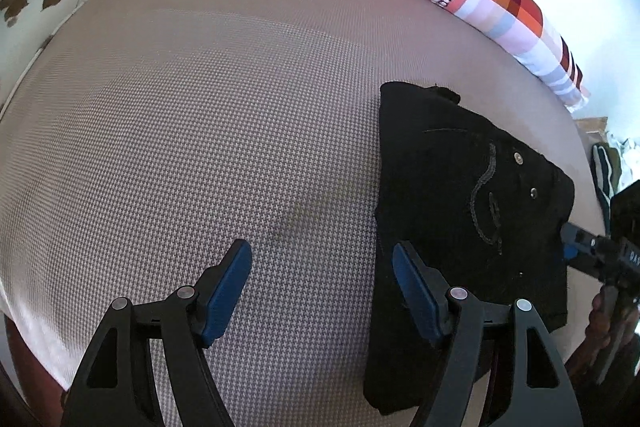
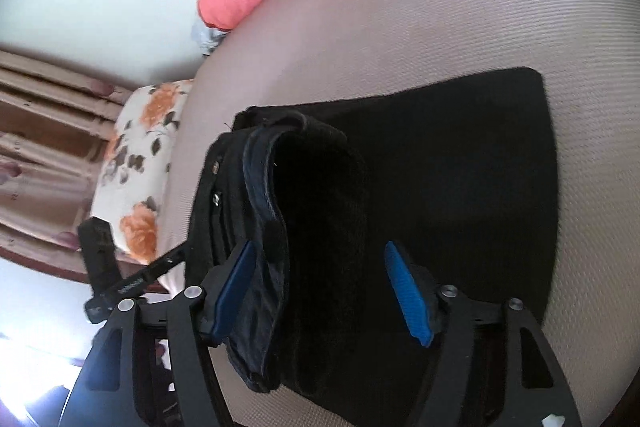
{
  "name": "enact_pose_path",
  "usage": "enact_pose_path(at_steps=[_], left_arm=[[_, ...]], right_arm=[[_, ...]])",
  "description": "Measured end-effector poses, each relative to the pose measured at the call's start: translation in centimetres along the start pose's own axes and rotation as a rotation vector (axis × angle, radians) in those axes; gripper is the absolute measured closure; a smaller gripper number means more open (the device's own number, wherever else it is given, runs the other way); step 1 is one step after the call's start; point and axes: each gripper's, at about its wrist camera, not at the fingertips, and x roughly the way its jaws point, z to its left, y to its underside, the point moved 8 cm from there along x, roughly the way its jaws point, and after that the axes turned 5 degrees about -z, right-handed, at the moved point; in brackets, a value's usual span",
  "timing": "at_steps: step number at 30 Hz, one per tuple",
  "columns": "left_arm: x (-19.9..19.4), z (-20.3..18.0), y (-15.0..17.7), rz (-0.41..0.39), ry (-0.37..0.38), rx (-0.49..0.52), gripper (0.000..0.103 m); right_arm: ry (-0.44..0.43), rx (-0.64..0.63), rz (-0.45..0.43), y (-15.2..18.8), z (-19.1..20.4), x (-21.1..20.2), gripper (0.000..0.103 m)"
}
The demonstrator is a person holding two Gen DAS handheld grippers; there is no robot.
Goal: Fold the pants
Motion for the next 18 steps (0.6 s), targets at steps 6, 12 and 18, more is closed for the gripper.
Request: enact_pose_path(at_steps=[6, 12, 18], left_arm=[[0.9, 0.3, 0.2, 0.001, -0.013, -0.013, 0.029], [1.0, 0.1, 0.0, -0.005, -0.027, -0.009, 0.029], [0.4, -0.9, -1.0, -0.032, -0.002, -0.006, 0.029]], right_arm=[[-0.104, -0.017, 0.018, -1.4, 0.4, 1.9, 0.061], [-0.049, -0.022, -0.016, -1.4, 1.6, 1.7, 0.09], [-0.026, -0.052, -0.113, -2.1, 5.9, -2.5, 0.093]])
